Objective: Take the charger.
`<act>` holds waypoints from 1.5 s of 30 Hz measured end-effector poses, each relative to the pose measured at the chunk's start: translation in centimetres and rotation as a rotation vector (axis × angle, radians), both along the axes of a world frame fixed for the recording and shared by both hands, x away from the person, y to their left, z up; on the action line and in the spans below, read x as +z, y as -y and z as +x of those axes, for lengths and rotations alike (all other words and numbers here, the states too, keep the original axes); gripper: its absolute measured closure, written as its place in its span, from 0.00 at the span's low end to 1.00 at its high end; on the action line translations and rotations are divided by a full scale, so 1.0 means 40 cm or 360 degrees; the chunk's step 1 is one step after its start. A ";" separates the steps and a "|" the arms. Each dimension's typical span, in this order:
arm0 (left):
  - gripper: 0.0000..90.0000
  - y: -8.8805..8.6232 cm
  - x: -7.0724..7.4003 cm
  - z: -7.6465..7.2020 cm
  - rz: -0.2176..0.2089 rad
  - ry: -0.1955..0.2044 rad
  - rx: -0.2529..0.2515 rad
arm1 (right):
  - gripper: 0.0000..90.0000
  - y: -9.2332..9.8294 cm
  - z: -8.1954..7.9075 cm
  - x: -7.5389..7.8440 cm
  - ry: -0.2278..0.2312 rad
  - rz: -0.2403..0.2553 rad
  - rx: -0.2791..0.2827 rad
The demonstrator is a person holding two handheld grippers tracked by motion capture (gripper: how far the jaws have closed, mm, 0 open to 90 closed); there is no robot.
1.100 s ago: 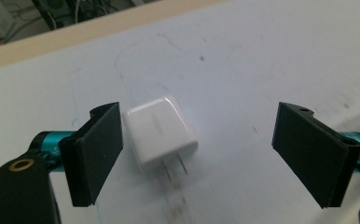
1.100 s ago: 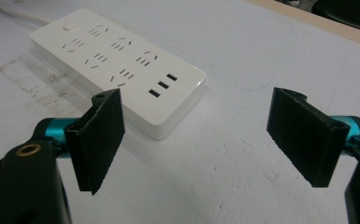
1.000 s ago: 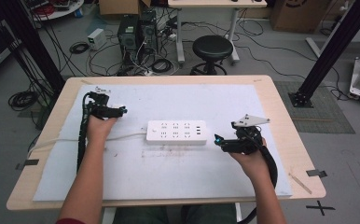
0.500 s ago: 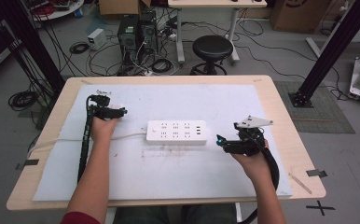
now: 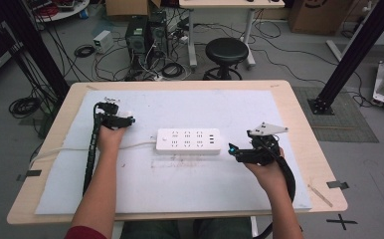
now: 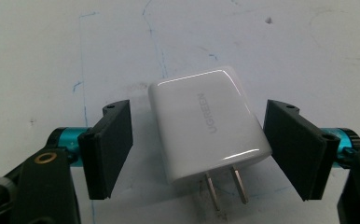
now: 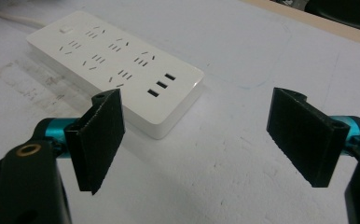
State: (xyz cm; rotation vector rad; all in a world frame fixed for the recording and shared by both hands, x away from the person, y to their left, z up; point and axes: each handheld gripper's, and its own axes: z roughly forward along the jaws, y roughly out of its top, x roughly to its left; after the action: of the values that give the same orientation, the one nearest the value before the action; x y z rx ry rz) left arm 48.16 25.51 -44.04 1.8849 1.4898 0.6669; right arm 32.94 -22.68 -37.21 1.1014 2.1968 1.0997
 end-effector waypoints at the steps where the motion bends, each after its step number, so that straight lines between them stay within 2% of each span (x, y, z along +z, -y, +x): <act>1: 0.28 -0.001 0.000 0.000 0.0000 0.0003 -0.0003 | 0.22 0.000 0.000 0.000 -0.0004 -0.0001 0.0001; 12: 0.36 0.001 -0.008 0.003 -0.0021 -0.0007 -0.0028 | 0.22 -0.004 0.004 -0.003 -0.0017 -0.0007 0.0000; 17: 0.38 0.005 -0.012 0.003 -0.0019 -0.0032 -0.0021 | 0.22 -0.003 0.005 -0.003 -0.0017 -0.0004 -0.0004; 20: 0.47 0.009 -0.012 0.002 0.0017 -0.0037 -0.0037 | 0.22 -0.003 0.005 -0.004 -0.0020 -0.0002 -0.0010; 21: 0.47 0.011 -0.012 0.002 0.0028 -0.0031 -0.0043 | 0.22 -0.003 0.005 -0.005 -0.0019 -0.0003 -0.0011; 29: 0.47 0.001 0.002 -0.006 -0.0002 -0.0027 -0.0075 | 0.22 -0.005 0.007 -0.003 -0.0020 -0.0011 0.0009; 36: 0.47 -0.006 0.078 -0.076 -0.0093 0.0084 -0.0204 | 0.22 -0.008 0.007 0.019 -0.0019 -0.0006 0.0041; 38: 0.47 -0.004 0.107 -0.105 -0.0063 0.0072 -0.0262 | 0.22 -0.007 0.006 0.030 -0.0008 -0.0003 0.0072; 39: 0.47 -0.001 0.137 -0.140 -0.0055 0.0120 -0.0316 | 0.22 -0.008 0.003 0.034 -0.0015 0.0001 0.0072; 41: 0.47 -0.001 0.137 -0.140 -0.0055 0.0120 -0.0316 | 0.22 -0.009 0.002 0.037 -0.0016 0.0004 0.0083; 42: 0.47 0.000 0.165 -0.184 -0.0137 0.0190 -0.0373 | 0.22 -0.012 -0.003 0.044 -0.0011 0.0003 0.0107; 43: 0.47 0.004 0.186 -0.225 -0.0171 0.0230 -0.0440 | 0.22 -0.013 -0.005 0.047 -0.0014 0.0005 0.0119; 44: 0.47 0.004 0.186 -0.225 -0.0171 0.0230 -0.0440 | 0.22 -0.015 -0.007 0.050 -0.0016 0.0011 0.0131; 45: 0.47 0.006 0.195 -0.245 -0.0178 0.0253 -0.0473 | 0.22 -0.016 -0.008 0.053 -0.0015 0.0008 0.0147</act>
State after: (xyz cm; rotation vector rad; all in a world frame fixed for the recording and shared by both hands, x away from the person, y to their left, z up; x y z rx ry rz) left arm 38.36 25.27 -36.26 1.8695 1.0962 0.5664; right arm 32.61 -22.05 -35.10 1.0179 2.2737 1.1417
